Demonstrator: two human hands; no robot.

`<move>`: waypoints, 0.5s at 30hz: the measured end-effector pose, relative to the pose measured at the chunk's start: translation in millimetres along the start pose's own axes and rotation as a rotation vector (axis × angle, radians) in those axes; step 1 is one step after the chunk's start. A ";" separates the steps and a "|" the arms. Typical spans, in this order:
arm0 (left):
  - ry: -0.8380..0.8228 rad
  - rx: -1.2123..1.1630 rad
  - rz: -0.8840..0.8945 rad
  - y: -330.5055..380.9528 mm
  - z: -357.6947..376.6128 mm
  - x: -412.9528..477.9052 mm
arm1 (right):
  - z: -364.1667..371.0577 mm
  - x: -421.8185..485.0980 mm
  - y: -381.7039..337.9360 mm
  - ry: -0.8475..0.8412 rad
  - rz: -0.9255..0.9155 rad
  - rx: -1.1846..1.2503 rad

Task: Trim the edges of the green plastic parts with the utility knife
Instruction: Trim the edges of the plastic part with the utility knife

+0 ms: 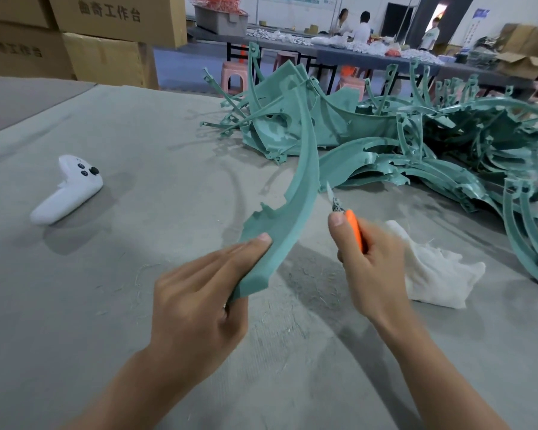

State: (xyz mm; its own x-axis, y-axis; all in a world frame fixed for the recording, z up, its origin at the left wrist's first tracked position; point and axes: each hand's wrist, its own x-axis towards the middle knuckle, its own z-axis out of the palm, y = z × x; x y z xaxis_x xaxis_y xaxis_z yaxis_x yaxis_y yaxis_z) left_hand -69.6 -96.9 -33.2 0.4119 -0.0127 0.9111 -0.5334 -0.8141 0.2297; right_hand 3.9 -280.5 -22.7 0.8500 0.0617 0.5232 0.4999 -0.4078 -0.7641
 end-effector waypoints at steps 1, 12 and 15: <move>0.000 0.006 0.013 -0.8 -0.3 -0.7 | 0.6 0.0 0.5 -0.012 0.006 0.021; -0.114 0.066 0.106 -3.8 -0.1 -2.4 | -4.1 -2.7 -14.5 -0.343 0.254 0.768; -0.147 0.075 0.116 -2.9 -0.1 -1.3 | -5.0 -2.6 -15.0 -0.332 0.316 0.792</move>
State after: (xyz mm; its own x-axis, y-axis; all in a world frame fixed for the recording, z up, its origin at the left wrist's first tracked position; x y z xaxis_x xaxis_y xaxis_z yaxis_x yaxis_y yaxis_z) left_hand -68.7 -94.4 -35.0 0.4572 -0.1889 0.8691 -0.5288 -0.8434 0.0949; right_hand -6.7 -279.1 -10.7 0.9096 0.3620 0.2038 0.0996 0.2861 -0.9530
